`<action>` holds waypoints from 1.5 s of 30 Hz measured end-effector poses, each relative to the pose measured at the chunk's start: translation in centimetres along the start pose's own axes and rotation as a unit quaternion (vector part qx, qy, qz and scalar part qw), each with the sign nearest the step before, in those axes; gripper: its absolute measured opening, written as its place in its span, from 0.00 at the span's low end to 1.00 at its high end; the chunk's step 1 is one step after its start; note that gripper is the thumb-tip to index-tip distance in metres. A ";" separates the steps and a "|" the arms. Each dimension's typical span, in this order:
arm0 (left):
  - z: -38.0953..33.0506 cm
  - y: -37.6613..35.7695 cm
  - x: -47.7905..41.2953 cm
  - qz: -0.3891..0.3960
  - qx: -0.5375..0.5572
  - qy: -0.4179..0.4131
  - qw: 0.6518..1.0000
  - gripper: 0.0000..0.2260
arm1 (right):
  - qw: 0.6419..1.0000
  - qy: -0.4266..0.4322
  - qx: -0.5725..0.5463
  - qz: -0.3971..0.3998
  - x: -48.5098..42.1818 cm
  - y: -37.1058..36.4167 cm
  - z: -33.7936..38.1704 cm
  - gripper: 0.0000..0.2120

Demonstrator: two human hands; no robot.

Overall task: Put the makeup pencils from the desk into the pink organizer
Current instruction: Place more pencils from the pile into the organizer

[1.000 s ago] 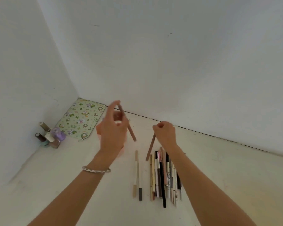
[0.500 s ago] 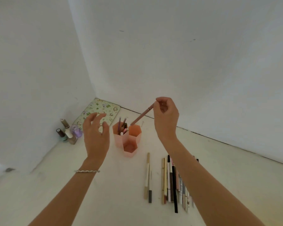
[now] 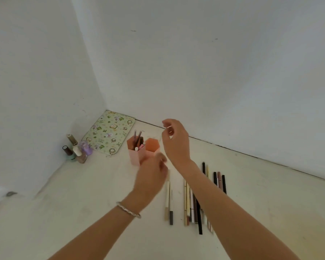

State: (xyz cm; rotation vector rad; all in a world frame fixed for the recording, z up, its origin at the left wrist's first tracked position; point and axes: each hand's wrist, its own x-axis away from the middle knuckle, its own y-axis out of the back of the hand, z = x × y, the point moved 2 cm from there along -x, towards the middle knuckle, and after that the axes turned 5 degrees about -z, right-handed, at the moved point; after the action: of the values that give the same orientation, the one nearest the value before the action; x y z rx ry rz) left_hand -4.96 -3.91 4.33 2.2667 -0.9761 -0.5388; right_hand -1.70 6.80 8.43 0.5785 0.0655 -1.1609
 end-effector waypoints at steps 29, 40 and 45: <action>-4.1 0.2 -2.0 -0.001 0.002 0.043 0.999 0.17 | 0.808 -0.078 0.468 0.350 7.7 2.2 -8.7 0.10; -3.0 -0.3 -1.1 0.011 0.080 0.047 0.996 0.26 | 0.837 -0.110 0.421 0.331 10.0 1.6 -9.2 0.12; -3.5 3.4 -2.7 -0.108 0.136 -0.016 0.985 0.31 | 0.952 -0.136 0.243 0.128 6.1 3.0 -7.4 0.12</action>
State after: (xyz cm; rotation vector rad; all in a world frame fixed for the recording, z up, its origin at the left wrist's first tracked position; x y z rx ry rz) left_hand -6.46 -2.45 9.49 2.6358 -0.8673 -0.5636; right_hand 5.29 5.83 1.27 0.8258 -0.5320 -0.9924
